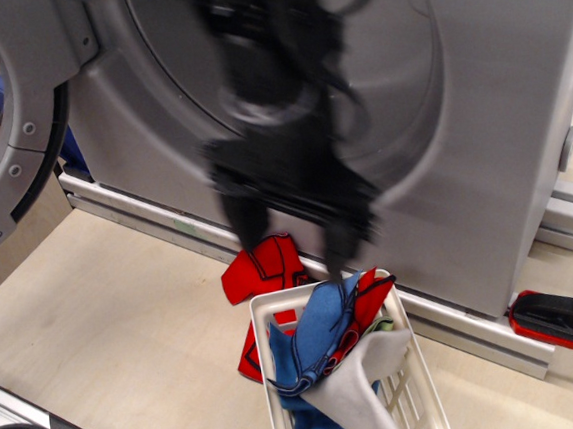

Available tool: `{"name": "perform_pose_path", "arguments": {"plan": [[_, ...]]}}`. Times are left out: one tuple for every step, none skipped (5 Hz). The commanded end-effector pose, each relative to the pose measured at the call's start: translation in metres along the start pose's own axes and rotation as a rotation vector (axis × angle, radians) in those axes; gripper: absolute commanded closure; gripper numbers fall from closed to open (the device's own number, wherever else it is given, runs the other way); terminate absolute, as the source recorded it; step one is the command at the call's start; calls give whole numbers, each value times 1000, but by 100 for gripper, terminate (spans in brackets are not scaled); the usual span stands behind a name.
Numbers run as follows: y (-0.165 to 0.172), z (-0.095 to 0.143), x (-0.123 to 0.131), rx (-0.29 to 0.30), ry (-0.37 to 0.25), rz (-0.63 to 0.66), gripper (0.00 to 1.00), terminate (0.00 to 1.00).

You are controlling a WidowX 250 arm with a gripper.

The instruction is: Put clothes in laundry machine

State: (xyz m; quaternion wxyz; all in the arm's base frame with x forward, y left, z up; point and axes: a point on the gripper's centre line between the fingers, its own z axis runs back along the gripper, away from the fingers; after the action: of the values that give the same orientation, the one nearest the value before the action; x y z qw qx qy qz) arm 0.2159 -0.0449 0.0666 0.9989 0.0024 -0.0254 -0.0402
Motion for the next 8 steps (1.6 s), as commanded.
{"name": "perform_pose_path", "arguments": {"plan": [[-33,-22,1,90,-66,14,0,0],[-34,-35,-1,161,-100,18,0,0],[-26,-51,0,207,-90,35,0,0],[-14,-57,3,255,-103,49,0,0],[3,-61,3,224,-78,79,0,0],[9,-76,0,197,-55,69,0,0],[12,-88,-4,107,-9,55,0,0],[12,-97,-6,-35,-5,56,0,0]]}}
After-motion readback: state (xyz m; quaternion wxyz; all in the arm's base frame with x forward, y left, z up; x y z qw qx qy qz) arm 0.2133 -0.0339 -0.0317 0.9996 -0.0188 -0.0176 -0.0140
